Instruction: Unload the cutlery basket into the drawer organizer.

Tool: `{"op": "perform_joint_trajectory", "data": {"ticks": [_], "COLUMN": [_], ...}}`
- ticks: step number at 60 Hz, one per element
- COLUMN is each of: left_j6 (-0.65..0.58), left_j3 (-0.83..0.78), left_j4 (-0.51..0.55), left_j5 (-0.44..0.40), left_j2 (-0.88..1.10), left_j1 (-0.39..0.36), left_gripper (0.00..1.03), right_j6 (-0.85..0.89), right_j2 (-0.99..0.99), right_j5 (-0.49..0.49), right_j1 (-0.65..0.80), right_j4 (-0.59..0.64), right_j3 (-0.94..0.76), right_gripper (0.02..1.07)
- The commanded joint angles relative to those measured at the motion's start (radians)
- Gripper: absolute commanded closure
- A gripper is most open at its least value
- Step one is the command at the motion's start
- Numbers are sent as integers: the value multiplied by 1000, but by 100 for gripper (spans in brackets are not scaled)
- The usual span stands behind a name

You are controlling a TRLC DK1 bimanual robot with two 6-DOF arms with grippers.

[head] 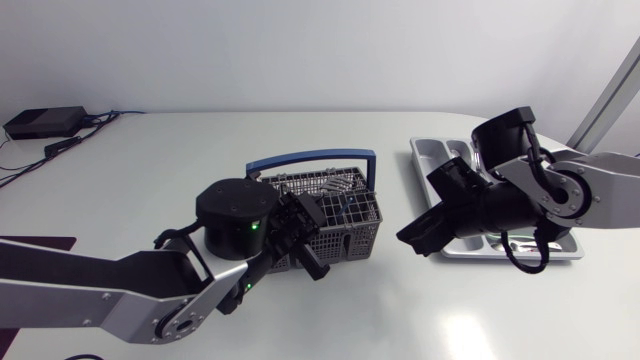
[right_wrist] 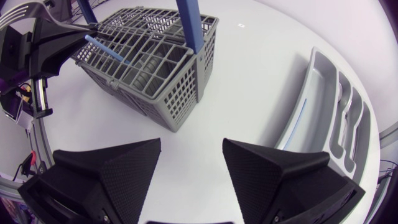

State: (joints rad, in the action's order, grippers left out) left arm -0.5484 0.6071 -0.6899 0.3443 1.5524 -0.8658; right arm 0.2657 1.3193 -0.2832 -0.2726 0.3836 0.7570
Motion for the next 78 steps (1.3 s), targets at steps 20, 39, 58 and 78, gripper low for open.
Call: {"op": "perform_joint_trajectory", "data": {"ticks": [20,39,58,78], "left_j6": [47,71,96,108], "left_j3": [62,68,36,13], "left_j4": [-43,-26,-34,-42], "left_j5": [104,137,140,140], "left_j2": [-6,-48,-104,-100], "left_j1": [-7,-36,-76,-73], "left_gripper": [100,100,100,100], "right_j6": [10,7,10,40], "right_j2": [17,18,17,-160], "right_j5": [1,1,-2,-99], "right_j1": [7,4,3,-74], "right_j4": [-11,-11,-11,-45], "right_j3": [-24,-19,-16,-35], "right_gripper": [34,34,34,48]}}
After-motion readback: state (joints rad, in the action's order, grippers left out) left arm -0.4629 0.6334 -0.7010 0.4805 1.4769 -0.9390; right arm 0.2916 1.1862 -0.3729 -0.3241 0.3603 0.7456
